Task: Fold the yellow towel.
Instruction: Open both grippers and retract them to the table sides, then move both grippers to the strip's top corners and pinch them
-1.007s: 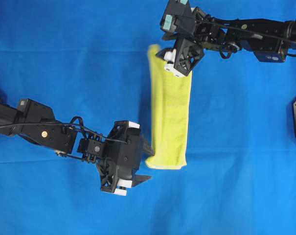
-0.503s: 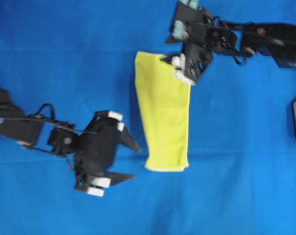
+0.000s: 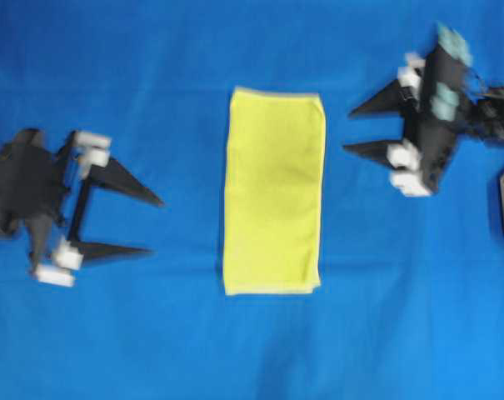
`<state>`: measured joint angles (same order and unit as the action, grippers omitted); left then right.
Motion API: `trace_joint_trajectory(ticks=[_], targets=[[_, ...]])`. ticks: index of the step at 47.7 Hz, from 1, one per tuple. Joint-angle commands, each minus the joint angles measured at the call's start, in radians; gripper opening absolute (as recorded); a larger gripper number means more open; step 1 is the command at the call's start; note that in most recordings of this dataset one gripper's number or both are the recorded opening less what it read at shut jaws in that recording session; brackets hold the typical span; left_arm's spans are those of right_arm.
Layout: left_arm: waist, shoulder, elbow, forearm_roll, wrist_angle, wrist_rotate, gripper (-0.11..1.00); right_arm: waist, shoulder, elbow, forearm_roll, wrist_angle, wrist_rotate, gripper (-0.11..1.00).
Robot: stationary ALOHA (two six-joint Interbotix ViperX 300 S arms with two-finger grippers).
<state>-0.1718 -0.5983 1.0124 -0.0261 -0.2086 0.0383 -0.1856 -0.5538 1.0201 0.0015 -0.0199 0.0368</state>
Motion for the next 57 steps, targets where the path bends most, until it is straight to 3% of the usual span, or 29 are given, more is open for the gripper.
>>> trace_joint_trajectory(ticks=[1,12,31,38,46,57], targets=[[0.026,-0.054,0.054,0.002,-0.067,-0.002,0.69,0.008,-0.061,0.057,0.020,-0.067,0.003,0.61],[0.075,-0.097,0.153,0.002,-0.161,-0.018,0.69,0.009,-0.097,0.164,0.077,-0.167,0.003,0.61],[0.080,-0.095,0.152,0.000,-0.170,-0.020,0.69,0.009,-0.086,0.158,0.080,-0.173,0.003,0.61],[0.091,-0.071,0.123,-0.003,-0.201,-0.025,0.69,0.005,-0.071,0.126,0.107,-0.167,0.003,0.60],[0.166,0.043,0.051,-0.003,-0.218,-0.026,0.69,-0.017,0.009,0.046,0.115,-0.127,-0.002,0.60],[0.307,0.299,-0.087,-0.003,-0.215,-0.029,0.69,-0.144,0.212,-0.078,0.103,-0.092,-0.017,0.60]])
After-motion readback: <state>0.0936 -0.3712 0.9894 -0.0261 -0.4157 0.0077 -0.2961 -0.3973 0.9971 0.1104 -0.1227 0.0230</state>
